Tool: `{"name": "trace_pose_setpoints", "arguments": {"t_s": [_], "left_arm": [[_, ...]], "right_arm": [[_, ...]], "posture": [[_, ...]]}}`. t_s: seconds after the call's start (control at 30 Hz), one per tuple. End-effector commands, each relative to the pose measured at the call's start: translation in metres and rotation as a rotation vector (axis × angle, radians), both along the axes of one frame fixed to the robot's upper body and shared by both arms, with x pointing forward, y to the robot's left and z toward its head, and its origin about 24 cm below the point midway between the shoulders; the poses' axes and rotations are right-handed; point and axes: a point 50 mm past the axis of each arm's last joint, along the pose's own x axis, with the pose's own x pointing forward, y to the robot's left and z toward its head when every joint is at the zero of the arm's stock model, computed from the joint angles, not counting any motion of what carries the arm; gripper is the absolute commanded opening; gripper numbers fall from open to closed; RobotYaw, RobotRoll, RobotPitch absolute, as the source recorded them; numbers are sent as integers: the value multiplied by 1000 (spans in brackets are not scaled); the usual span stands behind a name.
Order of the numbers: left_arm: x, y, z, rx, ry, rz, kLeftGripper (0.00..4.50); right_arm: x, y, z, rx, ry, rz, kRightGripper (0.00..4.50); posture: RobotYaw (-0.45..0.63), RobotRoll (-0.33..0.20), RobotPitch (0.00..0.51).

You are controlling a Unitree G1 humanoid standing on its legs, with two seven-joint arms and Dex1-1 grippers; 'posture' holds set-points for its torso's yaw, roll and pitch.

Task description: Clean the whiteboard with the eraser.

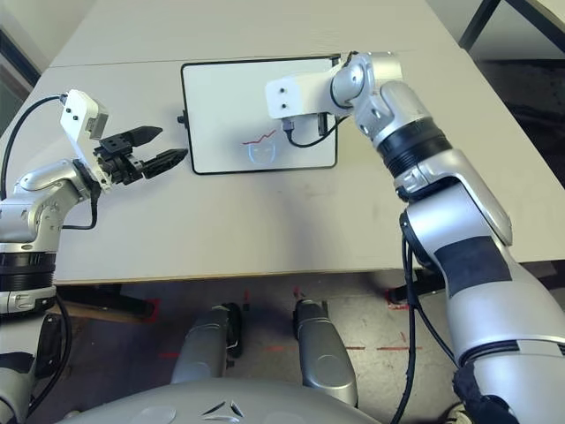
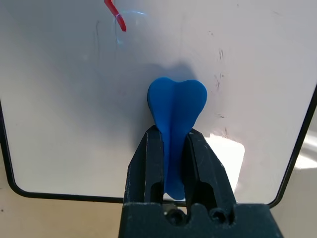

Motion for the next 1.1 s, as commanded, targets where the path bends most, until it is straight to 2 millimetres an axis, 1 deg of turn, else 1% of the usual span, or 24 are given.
{"name": "trace_pose_setpoints", "arguments": {"t_s": [0.03,0.2,0.43,0.8,1.1], "left_arm": [[1,-1,-3,6,13,-9,4500],[0,-1,-4,7,14,-10,4500],[0,-2,-4,7,15,-13,4500],[2,-3,-3,6,14,-22,4500],[2,-3,-4,6,13,-22,4500]], "right_arm": [[-3,0,-10,-23,-2,-10,344],[-6,2,-15,-25,-10,-12,344],[-13,7,-17,-15,-16,-2,344],[-29,22,-13,18,-12,39,344],[-28,27,-26,13,20,48,343]], "posture": [[-147,0,187],[-147,0,186],[-150,0,186],[-156,0,184],[-149,0,186]]}}
